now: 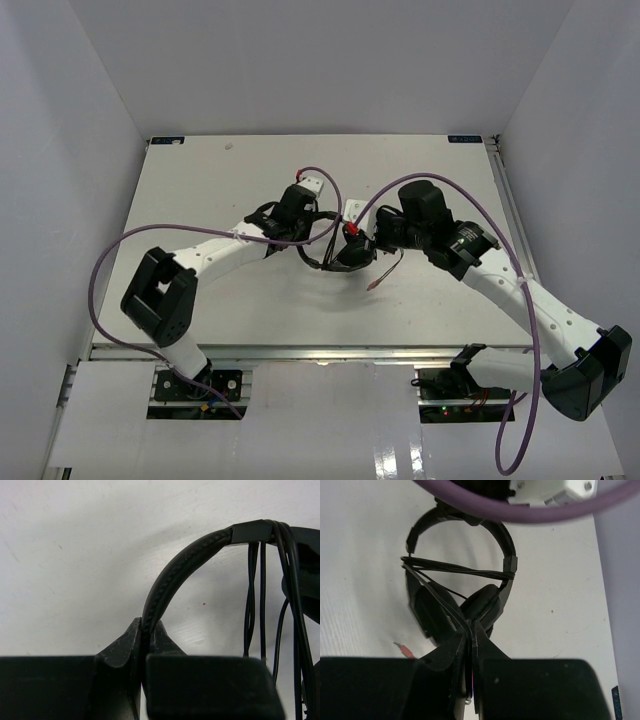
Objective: Wrap the headphones
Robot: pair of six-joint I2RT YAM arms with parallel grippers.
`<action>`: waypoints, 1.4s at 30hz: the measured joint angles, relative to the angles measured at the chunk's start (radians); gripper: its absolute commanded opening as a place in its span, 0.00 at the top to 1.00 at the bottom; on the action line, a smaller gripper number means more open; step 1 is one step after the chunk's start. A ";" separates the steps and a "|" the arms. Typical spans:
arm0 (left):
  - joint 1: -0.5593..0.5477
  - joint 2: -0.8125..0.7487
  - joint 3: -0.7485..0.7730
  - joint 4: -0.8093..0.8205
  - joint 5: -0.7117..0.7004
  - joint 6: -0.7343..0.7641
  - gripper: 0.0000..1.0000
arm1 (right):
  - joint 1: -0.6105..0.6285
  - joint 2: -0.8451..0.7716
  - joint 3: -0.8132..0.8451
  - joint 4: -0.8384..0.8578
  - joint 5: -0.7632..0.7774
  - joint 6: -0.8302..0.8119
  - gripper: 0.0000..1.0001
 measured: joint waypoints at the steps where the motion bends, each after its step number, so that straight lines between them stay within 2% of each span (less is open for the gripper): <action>1: 0.000 -0.038 -0.027 0.024 0.005 0.034 1.00 | -0.003 -0.001 0.000 0.008 0.008 -0.005 0.92; 7: 0.000 -0.200 -0.123 0.131 0.063 0.190 1.00 | -0.024 -0.004 0.010 0.040 0.020 -0.013 0.91; 11: 0.000 -0.265 -0.172 0.176 0.168 0.260 1.00 | -0.046 -0.003 0.010 0.047 -0.001 -0.011 0.91; 18: 0.000 -0.433 -0.231 0.217 0.350 0.316 1.00 | -0.138 0.017 -0.010 0.107 -0.100 0.029 0.89; 23: 0.002 -0.519 -0.231 0.218 0.423 0.312 1.00 | -0.232 0.048 -0.060 0.173 -0.232 0.089 0.86; 29: 0.007 -0.544 -0.226 0.202 0.550 0.197 1.00 | -0.326 0.112 -0.112 0.320 -0.508 0.250 0.78; 34: 0.009 -0.542 -0.217 0.243 0.605 0.071 1.00 | -0.335 0.160 -0.197 0.554 -0.764 0.486 0.76; 37: 0.007 -0.531 -0.205 0.308 0.647 -0.021 1.00 | -0.340 0.184 -0.235 0.687 -0.831 0.628 0.77; 42: 0.005 -0.514 -0.206 0.503 0.631 -0.173 1.00 | -0.343 0.200 -0.374 0.985 -0.891 0.887 0.81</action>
